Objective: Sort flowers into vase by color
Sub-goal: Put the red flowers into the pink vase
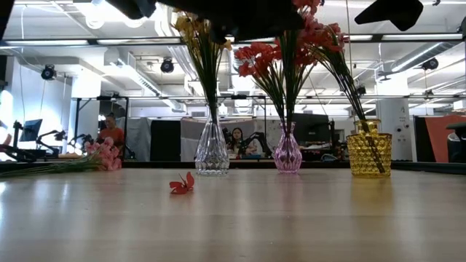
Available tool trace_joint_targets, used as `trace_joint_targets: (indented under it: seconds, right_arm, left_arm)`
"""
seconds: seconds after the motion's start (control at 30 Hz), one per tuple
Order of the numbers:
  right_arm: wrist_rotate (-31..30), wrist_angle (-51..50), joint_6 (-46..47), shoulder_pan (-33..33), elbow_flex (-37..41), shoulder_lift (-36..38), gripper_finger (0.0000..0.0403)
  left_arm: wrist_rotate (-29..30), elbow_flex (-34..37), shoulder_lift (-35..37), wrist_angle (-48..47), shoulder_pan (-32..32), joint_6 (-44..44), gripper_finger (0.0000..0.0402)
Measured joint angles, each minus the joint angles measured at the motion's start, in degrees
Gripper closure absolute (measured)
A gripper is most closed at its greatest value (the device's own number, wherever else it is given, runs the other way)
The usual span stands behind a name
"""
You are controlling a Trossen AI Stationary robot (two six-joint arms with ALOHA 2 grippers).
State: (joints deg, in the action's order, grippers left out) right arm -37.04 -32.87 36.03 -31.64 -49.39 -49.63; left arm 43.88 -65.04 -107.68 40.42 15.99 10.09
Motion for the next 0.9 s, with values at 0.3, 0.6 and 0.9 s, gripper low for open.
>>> trace_joint_targets:
  seconds: [0.3,0.6,0.9]
  right_arm:
    - [-0.57,0.02,-1.09,0.0,0.0,-0.09,0.017]
    - [-1.05,0.07,-2.23,0.0,0.0,-0.11,0.017]
    - [-2.04,0.08,-3.06,0.0,0.0,-0.11,0.017]
  left_arm:
    - [-3.07,1.12,0.02,6.1,-6.36,4.99,0.0222]
    - [-5.57,1.43,0.04,5.85,-10.71,3.92,0.0229]
    - [-9.92,1.49,0.04,4.89,-12.49,1.39,0.0229]
